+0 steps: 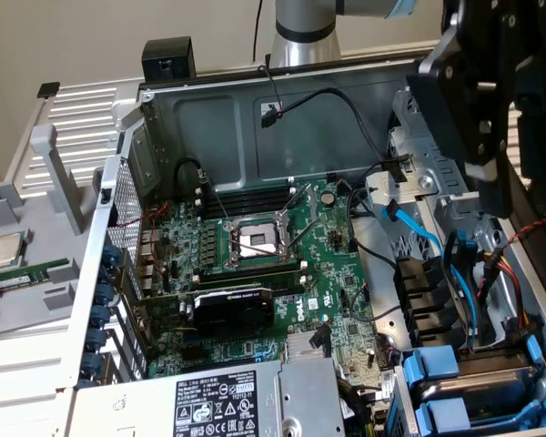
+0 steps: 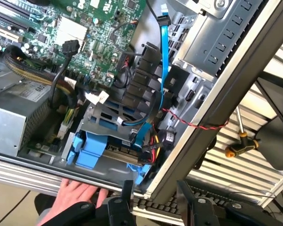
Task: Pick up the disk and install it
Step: 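Insert the first disk wire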
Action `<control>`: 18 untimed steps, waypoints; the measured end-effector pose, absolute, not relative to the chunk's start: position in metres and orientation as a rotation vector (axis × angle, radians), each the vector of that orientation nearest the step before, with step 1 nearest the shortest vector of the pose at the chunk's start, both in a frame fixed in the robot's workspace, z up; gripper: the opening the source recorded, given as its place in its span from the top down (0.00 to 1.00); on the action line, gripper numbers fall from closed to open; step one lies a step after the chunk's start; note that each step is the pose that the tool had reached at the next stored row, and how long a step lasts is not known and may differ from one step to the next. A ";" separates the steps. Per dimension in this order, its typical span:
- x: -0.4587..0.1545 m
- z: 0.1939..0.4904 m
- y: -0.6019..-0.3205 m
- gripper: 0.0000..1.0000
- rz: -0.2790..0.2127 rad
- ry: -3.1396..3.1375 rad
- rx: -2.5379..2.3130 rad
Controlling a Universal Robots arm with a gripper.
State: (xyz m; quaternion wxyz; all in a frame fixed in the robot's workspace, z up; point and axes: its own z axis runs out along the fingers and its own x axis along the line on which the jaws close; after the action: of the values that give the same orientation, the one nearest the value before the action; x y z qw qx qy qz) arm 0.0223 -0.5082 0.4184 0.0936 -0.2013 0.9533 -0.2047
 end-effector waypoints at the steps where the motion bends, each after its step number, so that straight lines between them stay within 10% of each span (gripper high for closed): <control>1: 0.022 0.423 -0.509 0.51 -0.608 2.829 -0.597; 18: 0.022 0.434 -0.511 0.51 -0.608 2.829 -0.597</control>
State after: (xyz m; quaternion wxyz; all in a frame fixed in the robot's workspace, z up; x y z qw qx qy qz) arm 0.0222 -0.5109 0.4337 0.0935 -0.2013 0.9533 -0.2049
